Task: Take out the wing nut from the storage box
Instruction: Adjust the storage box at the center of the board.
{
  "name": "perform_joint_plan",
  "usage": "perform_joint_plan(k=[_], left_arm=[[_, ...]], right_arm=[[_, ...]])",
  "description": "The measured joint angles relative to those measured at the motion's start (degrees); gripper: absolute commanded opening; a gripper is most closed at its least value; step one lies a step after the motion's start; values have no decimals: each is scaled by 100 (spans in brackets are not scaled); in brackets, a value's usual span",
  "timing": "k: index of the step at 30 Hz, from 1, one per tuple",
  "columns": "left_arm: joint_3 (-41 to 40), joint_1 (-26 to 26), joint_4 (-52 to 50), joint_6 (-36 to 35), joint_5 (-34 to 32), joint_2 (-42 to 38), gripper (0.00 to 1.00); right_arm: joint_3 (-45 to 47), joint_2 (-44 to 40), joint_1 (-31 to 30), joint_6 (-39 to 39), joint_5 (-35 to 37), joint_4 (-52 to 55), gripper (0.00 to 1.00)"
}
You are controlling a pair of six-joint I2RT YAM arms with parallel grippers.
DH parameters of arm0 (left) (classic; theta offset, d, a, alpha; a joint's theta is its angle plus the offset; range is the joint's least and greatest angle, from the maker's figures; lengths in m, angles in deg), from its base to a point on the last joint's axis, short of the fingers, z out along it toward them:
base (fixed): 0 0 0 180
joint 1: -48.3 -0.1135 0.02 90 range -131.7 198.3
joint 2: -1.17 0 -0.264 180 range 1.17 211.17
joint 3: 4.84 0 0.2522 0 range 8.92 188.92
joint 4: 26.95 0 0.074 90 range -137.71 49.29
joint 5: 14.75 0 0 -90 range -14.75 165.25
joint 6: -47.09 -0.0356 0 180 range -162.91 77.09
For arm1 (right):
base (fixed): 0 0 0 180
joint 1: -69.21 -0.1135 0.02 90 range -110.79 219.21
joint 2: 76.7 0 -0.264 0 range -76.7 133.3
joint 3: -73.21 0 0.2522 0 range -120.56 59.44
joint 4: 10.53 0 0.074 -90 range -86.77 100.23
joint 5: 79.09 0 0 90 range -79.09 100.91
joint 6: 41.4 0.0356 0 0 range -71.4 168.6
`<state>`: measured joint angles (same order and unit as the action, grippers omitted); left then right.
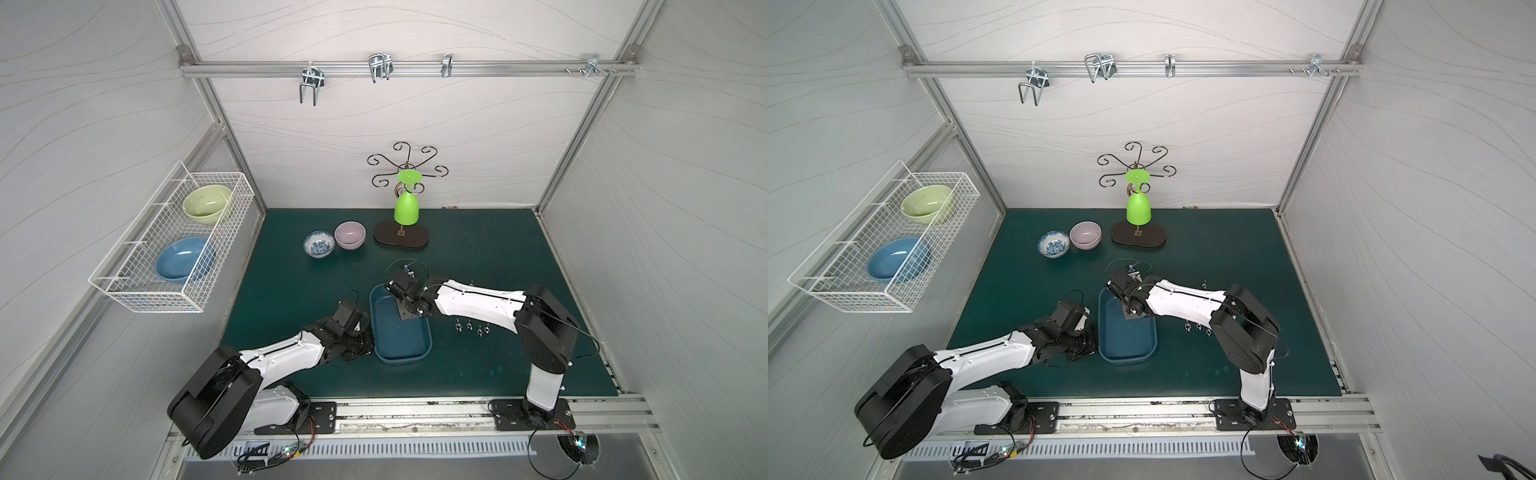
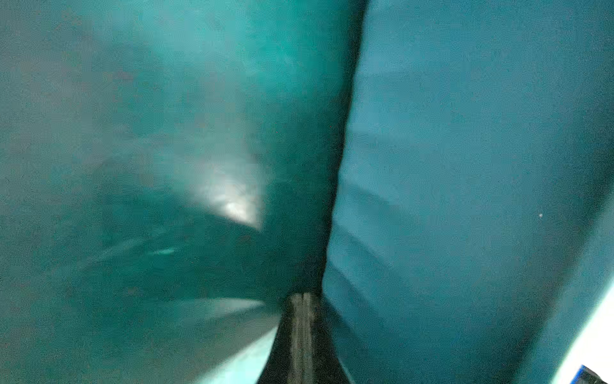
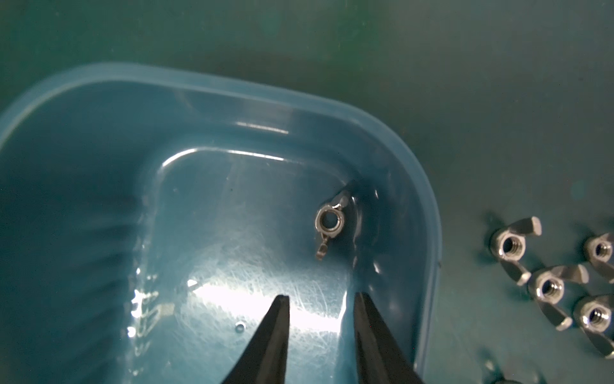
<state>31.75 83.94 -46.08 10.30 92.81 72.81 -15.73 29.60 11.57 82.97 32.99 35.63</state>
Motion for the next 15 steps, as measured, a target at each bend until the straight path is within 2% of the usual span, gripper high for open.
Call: perform_joint_plan(k=[9,15], left_arm=[[94,203,83,4,-52,149,0],[92,203,-341,-9,-358,-470,2]], right_arm=[[-514,597,81,-76,166,-68,39],[-678,896,72,-140,428,-63,39]])
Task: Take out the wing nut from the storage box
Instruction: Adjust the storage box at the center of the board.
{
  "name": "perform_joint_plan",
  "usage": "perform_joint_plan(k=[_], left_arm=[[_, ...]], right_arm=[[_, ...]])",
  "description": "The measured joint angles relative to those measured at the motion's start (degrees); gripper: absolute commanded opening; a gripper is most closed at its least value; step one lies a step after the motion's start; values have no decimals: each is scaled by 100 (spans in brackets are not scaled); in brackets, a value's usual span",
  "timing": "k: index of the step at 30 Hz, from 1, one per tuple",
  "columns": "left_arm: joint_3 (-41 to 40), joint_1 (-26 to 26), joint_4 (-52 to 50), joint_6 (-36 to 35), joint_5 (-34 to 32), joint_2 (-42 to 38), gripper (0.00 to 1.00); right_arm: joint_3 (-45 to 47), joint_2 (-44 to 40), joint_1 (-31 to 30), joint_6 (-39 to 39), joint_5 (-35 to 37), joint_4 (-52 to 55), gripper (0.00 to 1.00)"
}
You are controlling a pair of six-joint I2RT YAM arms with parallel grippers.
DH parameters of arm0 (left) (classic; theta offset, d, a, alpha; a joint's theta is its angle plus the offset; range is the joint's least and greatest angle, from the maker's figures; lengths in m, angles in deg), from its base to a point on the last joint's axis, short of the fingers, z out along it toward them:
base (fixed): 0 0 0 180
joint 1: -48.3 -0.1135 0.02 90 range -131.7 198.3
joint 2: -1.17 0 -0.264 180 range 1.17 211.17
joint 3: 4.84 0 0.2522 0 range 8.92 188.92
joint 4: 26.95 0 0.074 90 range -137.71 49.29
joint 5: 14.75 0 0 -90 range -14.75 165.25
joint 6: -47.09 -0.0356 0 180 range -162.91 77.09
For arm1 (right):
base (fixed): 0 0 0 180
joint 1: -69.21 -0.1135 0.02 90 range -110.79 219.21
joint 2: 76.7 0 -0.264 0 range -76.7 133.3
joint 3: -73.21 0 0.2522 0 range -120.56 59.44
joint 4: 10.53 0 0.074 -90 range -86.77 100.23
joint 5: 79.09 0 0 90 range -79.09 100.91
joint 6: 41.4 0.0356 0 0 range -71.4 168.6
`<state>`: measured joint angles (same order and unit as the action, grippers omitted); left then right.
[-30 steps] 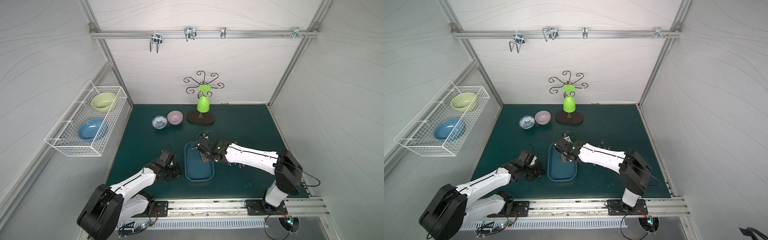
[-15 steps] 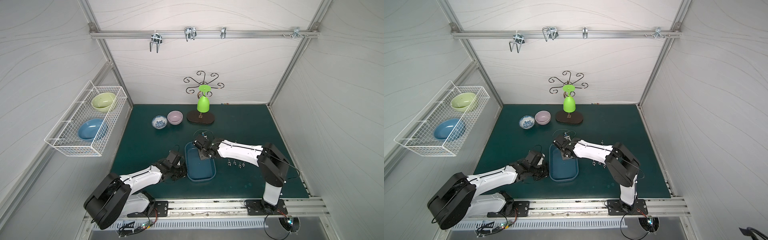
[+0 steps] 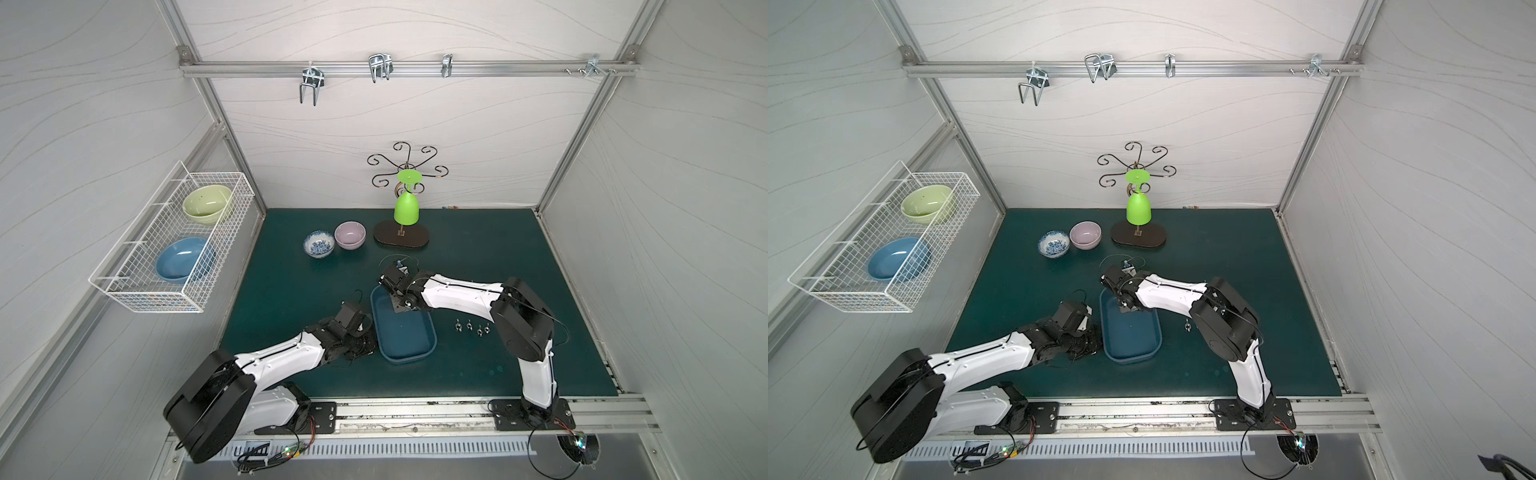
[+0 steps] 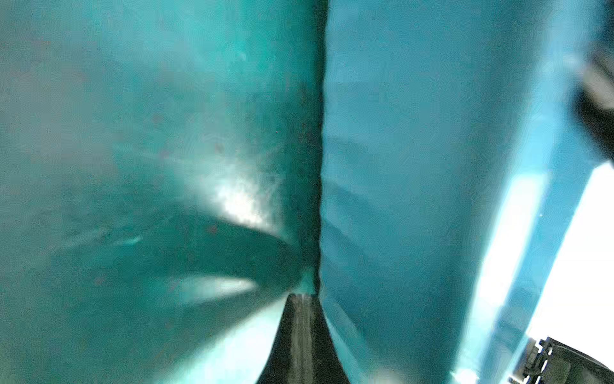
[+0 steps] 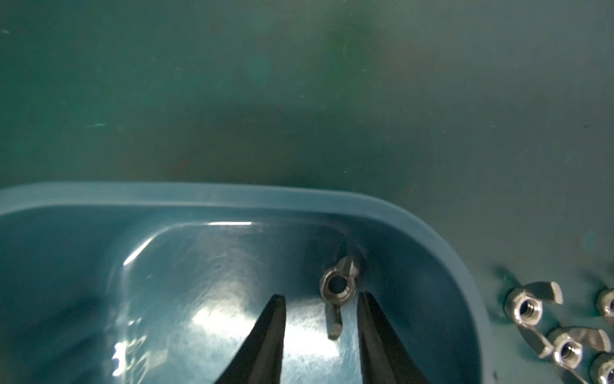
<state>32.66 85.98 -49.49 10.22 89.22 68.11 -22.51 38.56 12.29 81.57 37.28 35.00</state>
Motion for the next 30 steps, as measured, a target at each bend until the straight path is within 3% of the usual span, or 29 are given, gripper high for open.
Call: perform_joint_plan(k=[7,30], left_arm=[[0,-4,-546,-98,-398,-896,6],[153,-13,-684,-343,-413,-476,5]], right_arm=[[-90,236,-81,0,356,-20,39],[-190,479,149,-216,498,-184,38]])
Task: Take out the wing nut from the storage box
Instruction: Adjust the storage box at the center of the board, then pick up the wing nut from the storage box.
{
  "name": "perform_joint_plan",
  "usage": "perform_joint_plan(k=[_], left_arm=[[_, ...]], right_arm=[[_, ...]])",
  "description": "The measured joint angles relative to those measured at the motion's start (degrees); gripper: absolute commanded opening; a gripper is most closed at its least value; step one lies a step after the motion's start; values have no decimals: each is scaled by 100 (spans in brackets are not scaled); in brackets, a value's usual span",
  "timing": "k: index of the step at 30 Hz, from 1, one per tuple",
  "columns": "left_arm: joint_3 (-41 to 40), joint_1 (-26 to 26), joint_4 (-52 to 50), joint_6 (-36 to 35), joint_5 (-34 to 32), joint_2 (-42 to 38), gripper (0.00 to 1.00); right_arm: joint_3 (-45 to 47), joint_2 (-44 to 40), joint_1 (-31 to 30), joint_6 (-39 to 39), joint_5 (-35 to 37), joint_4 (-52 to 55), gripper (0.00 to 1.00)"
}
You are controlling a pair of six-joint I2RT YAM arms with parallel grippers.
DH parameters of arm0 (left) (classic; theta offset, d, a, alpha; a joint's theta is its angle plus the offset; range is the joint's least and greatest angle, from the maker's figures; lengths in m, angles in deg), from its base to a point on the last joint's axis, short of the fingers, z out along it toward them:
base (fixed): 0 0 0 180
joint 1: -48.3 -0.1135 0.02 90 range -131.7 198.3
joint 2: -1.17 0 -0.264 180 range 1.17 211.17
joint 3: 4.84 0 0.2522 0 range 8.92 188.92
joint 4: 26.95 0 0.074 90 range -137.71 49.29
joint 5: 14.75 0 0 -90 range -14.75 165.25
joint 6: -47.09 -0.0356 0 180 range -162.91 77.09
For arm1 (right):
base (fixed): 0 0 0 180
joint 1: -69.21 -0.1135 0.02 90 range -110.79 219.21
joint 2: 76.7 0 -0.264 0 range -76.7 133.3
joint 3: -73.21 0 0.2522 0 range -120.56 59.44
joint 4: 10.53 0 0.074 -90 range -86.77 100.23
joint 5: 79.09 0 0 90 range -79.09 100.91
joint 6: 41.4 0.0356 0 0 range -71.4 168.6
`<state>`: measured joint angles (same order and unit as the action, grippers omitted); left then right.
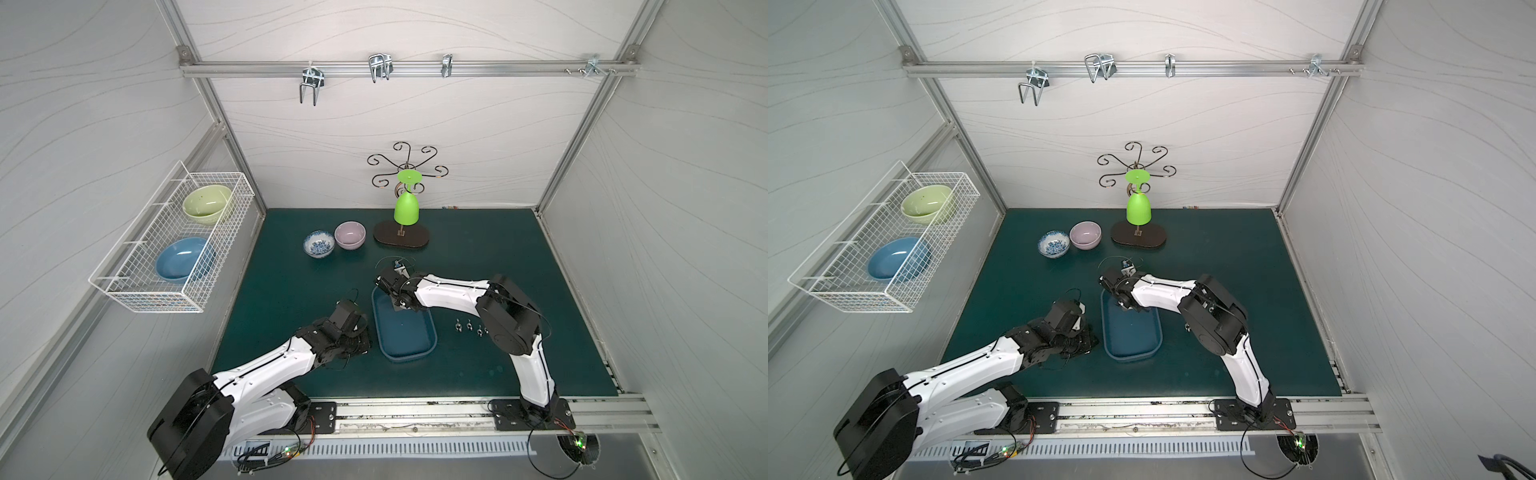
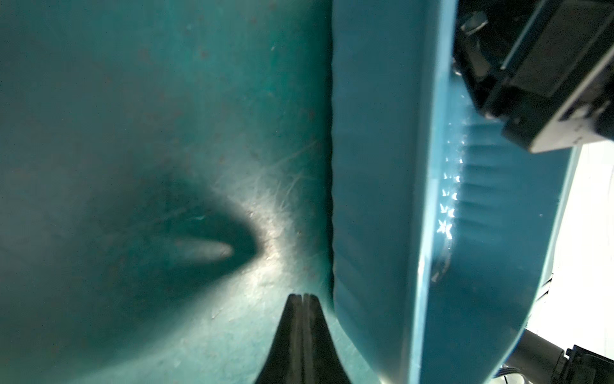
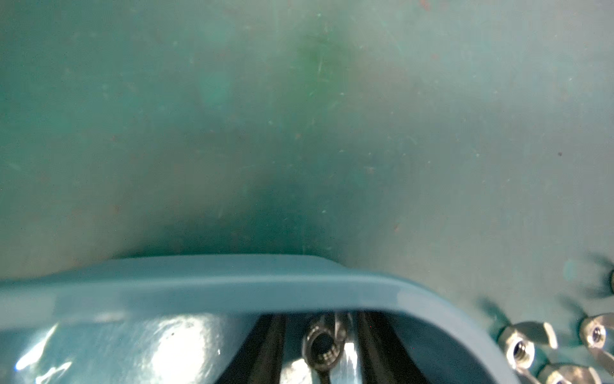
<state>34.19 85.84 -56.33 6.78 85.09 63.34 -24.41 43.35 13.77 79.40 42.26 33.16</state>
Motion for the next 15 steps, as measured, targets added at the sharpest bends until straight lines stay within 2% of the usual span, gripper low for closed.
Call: perform_joint_plan(k=[15], left_arm=[[144,-2,-105,-31,-20,98,5]], right_arm=[[68,2,127,-188,-203,-337,24]])
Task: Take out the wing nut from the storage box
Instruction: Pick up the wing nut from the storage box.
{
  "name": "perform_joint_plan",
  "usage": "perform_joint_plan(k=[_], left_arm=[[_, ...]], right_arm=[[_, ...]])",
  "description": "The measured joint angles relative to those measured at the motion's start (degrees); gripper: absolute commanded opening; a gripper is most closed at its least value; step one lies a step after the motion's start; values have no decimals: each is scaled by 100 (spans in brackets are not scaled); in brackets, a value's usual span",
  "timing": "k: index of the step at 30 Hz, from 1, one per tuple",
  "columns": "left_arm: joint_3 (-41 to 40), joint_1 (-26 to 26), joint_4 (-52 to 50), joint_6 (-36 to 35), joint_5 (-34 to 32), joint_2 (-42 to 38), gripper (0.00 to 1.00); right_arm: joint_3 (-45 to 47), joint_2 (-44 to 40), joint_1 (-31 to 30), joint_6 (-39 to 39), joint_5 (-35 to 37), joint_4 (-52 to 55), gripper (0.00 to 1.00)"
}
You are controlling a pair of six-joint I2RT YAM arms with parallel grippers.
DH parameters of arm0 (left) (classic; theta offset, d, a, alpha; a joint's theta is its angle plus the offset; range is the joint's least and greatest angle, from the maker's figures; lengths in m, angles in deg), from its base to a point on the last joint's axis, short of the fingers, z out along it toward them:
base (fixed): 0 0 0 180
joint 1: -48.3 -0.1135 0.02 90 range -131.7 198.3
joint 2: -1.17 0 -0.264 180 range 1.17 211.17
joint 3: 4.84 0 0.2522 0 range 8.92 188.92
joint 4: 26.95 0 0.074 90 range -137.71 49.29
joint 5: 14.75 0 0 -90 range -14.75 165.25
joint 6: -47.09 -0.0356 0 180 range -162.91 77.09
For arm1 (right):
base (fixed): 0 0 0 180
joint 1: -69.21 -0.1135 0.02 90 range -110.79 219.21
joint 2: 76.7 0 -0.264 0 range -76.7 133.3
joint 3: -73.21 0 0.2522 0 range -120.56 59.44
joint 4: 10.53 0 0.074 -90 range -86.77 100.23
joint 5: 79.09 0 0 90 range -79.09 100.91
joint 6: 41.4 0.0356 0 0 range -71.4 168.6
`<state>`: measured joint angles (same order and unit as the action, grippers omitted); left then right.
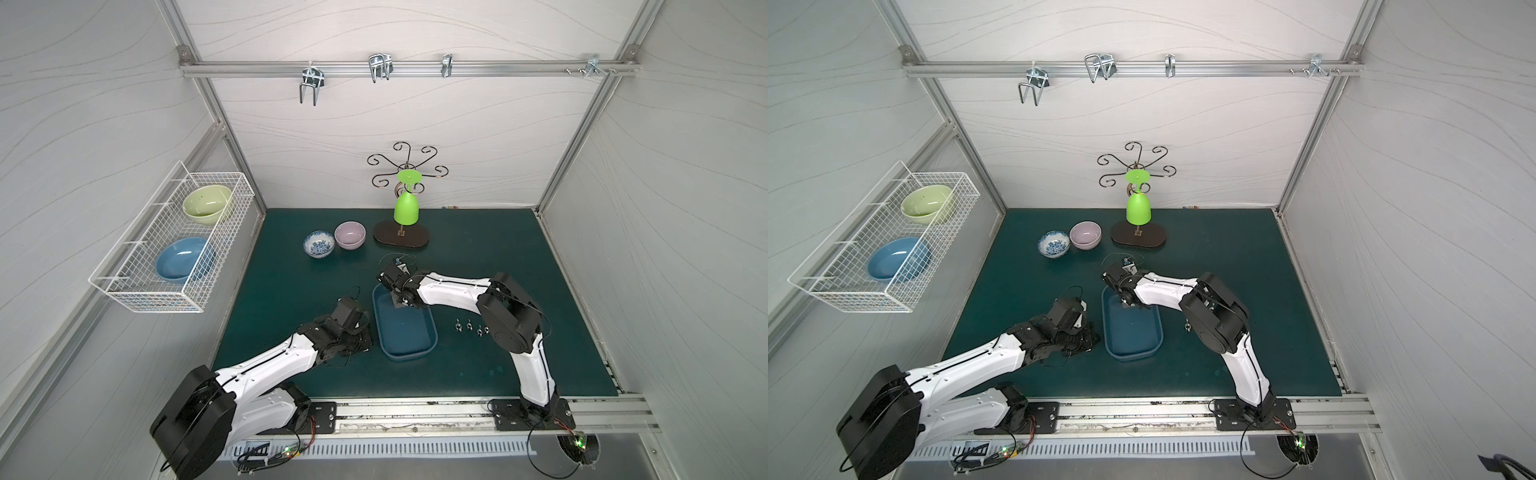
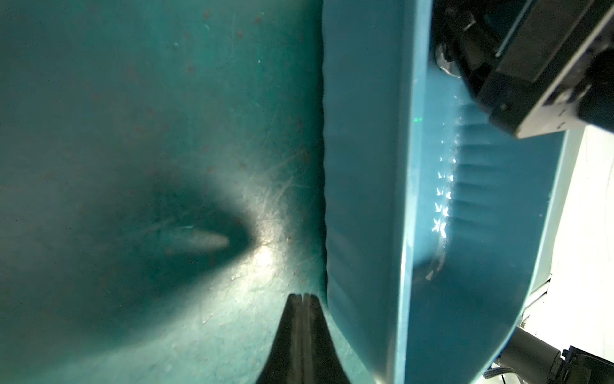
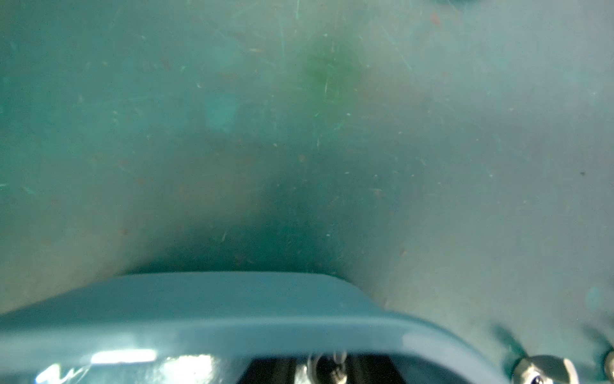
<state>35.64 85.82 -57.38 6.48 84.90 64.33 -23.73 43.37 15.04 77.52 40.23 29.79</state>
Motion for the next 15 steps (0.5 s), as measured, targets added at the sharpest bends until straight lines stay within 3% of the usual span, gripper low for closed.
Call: perform_joint_plan(k=[10,15], left_arm=[[79,-35,-85,-37,-81,-11,5],[168,-39,-146,-79,-109,-7,5]], right_arm=[[76,-11,22,-37,7,-111,4],[229,-111,20,-46,-33,-203,0]])
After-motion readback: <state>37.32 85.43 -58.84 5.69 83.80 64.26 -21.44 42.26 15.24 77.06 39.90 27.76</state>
